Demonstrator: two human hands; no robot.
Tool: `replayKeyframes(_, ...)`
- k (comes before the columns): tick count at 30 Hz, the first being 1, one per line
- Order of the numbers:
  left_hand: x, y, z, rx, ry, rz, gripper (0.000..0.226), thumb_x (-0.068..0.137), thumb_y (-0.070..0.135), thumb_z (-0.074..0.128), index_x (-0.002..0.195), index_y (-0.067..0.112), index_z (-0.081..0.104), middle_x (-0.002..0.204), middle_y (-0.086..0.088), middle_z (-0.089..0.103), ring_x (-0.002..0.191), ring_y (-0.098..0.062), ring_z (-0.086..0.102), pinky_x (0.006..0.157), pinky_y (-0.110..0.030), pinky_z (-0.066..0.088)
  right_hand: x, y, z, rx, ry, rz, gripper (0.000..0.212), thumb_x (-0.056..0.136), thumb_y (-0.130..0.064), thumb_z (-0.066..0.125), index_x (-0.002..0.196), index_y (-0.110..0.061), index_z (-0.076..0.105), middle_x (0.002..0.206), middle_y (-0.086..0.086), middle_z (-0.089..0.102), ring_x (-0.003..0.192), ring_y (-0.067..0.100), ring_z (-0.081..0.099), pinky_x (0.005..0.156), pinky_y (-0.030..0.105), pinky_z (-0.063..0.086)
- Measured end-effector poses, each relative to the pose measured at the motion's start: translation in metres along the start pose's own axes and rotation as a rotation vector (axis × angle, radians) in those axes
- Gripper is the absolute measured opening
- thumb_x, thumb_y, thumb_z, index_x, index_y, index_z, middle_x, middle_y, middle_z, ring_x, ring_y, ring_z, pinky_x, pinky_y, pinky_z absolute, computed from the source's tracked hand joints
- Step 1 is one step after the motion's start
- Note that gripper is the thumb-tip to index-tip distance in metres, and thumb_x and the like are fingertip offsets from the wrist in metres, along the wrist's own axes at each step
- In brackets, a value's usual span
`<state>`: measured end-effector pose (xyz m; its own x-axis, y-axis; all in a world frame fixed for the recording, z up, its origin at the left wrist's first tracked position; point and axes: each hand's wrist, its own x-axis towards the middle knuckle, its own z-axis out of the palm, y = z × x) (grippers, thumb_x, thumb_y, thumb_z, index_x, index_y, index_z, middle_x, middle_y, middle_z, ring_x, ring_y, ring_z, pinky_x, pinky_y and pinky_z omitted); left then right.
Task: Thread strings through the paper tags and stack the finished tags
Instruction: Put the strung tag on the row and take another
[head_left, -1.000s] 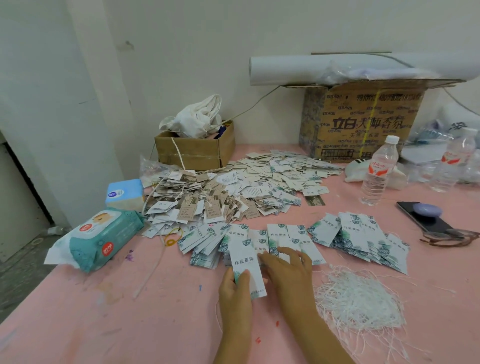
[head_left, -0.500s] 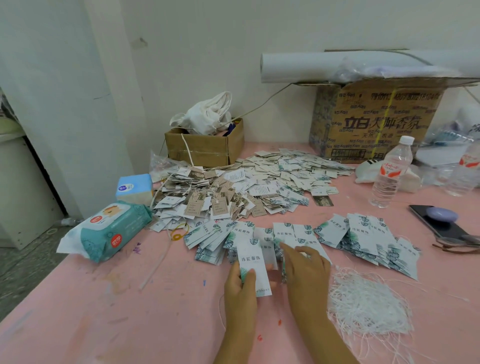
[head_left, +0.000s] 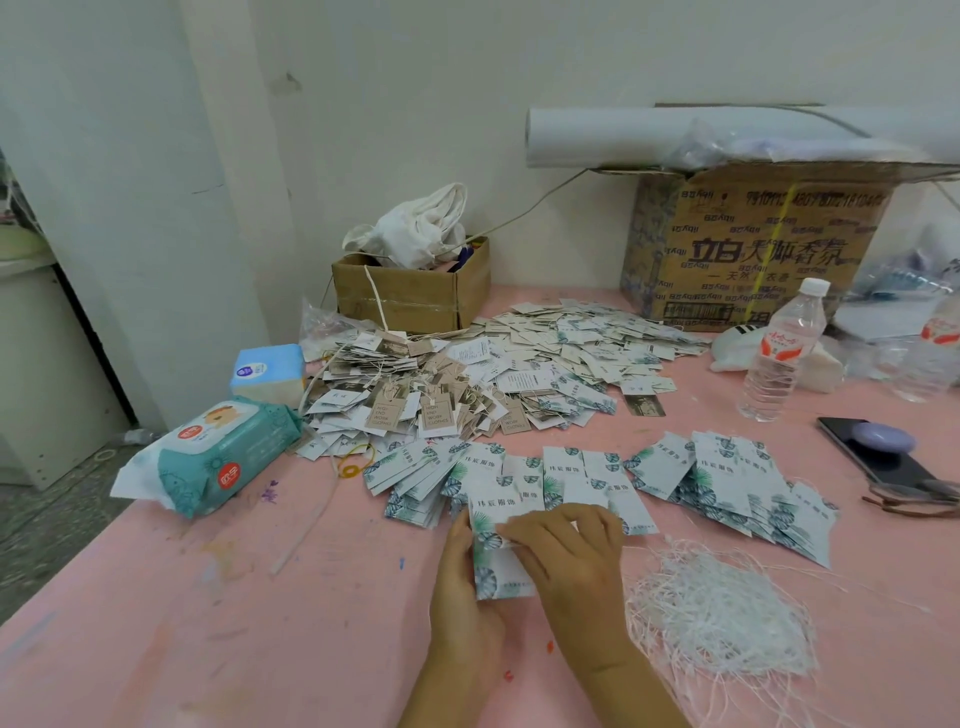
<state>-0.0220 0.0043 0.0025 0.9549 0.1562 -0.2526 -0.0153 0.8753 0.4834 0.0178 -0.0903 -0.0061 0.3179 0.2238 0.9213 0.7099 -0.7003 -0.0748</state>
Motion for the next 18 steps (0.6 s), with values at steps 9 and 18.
replayKeyframes(9,0.003,0.000,-0.011,0.163,-0.010,0.057,0.040,0.095,0.008,0.049,0.128,0.028,0.058,0.118,-0.018,0.068,0.085,-0.025,0.067,0.062,-0.032,0.054,0.001,0.005,-0.006,0.296,-0.275,0.084,0.036,0.092,-0.048,0.051,0.084,-0.024,0.075,0.086,-0.012,0.067,0.087,0.008,0.050,0.078,0.027,0.038)
replayKeyframes(18,-0.001,-0.006,-0.002,0.300,-0.061,0.079,0.047,0.093,-0.010,0.039,0.133,0.010,0.053,0.117,-0.019,0.069,0.106,-0.042,0.066,0.092,-0.051,0.054,-0.003,0.027,-0.045,0.081,-0.254,0.434,0.012,0.082,-0.012,0.075,0.090,-0.018,0.069,0.085,-0.007,0.061,0.071,0.012,0.057,0.062,0.034,0.051)
